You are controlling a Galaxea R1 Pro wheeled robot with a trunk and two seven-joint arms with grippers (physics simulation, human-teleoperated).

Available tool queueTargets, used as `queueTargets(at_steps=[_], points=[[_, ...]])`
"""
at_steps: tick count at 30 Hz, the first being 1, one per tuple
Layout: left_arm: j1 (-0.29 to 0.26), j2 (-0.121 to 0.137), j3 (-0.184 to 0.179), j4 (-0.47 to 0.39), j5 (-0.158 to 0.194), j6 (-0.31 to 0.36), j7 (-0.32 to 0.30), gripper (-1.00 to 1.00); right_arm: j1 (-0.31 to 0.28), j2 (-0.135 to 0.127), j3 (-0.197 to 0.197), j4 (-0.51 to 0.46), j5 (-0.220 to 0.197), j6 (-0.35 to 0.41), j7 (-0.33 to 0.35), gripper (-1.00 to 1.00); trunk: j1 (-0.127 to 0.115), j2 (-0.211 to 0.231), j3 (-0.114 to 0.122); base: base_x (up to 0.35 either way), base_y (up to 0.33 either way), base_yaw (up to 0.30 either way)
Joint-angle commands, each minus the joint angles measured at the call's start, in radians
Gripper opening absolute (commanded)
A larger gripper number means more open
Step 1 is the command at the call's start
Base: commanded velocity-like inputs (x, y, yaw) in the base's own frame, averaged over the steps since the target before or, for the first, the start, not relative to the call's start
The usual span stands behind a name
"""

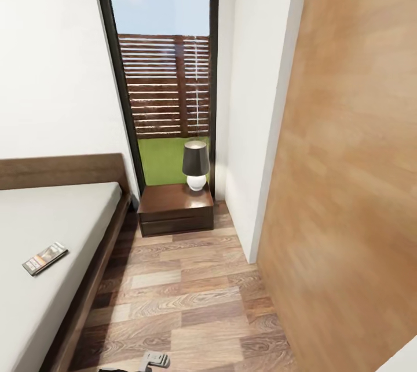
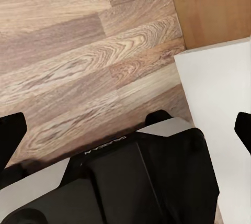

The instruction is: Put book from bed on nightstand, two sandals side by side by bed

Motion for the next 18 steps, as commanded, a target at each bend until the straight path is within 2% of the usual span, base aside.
queueTargets(at_steps=[1,11,18], points=[[-0.001,0.0,-0.006,-0.002,0.008,0.008,-0.004,1.0,-0.002,0.0,0.008,0.004,-0.011,-0.001,0.006,1.0,0.001,-0.002,-0.002,0.146,0.0,0.0],[-0.001,0.0,-0.006,-0.002,0.008,0.008,-0.004,1.0,-0.002,0.002,0.008,0.003,-0.011,-0.001,0.006,1.0,0.001,-0.002,-0.002,0.067,0.0,0.0],[-0.001,0.0,-0.006,-0.002,0.008,0.008,-0.004,1.0,-0.002,0.002,0.008,0.003,-0.011,-0.001,0.006,1.0,0.001,-0.002,-0.002,0.281,0.0,0.0]])
